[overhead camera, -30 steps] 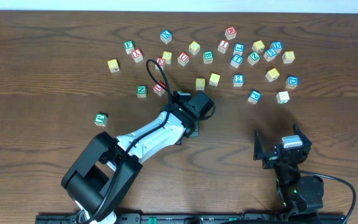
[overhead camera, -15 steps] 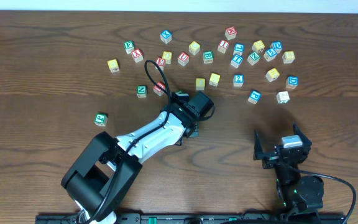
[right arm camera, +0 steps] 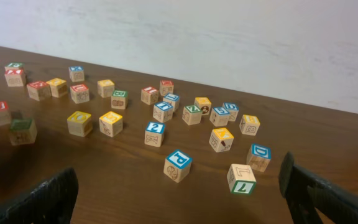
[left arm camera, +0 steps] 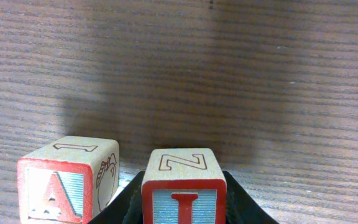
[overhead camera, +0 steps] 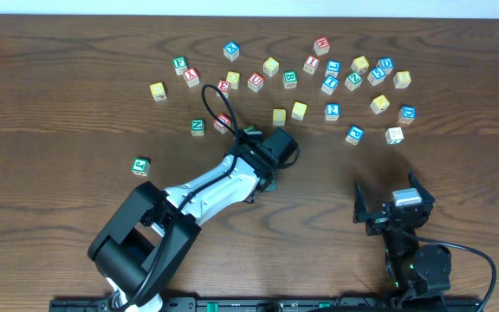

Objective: Spell out AI2
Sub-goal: 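Lower the I block onto the table right of the A block, then open the left gripper and release the I block beside A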

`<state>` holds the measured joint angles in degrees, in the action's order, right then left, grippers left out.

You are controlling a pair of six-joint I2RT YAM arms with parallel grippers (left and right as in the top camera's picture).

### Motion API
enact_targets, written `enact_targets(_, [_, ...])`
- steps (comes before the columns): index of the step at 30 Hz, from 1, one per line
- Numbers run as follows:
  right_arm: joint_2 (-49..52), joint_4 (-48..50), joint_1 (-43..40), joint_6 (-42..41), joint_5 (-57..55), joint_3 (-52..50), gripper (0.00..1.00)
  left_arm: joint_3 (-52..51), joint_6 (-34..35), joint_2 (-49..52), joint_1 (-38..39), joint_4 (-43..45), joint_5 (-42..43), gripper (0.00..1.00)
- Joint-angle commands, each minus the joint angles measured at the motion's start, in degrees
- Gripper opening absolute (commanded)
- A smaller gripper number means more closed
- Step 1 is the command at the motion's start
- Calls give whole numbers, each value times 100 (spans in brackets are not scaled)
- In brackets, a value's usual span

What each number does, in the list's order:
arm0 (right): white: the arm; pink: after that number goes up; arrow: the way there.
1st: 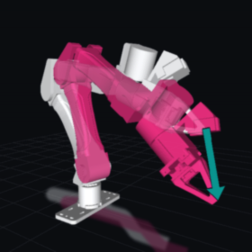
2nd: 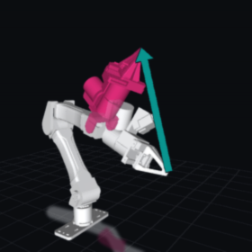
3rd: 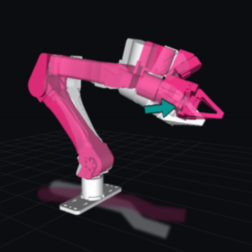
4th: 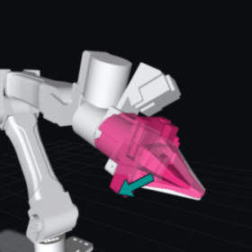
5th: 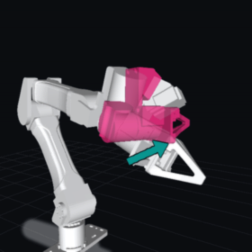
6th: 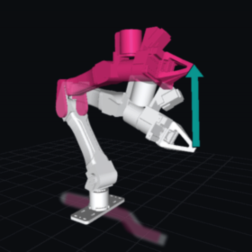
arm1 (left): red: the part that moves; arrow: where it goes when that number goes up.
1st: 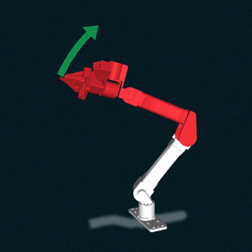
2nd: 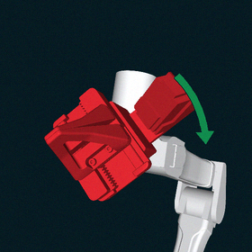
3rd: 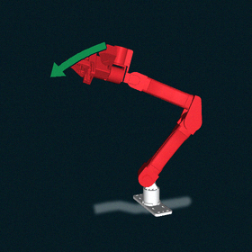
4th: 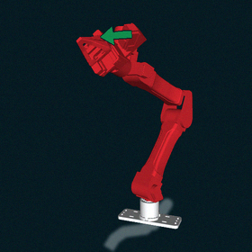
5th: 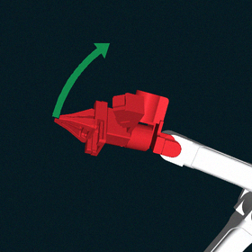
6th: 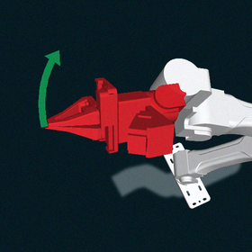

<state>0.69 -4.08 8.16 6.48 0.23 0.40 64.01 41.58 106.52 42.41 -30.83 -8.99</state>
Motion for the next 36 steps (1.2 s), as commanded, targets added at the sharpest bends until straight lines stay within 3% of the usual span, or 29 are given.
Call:
enact_targets(1, [-31, -24, -46, -63, -24, -9, 99, -92, 57, 79, -28, 11, -114, 8])
enact_targets(36, [-31, -24, -46, -63, -24, -9, 99, -160, -57, 96, -31, 101, -221, 7])
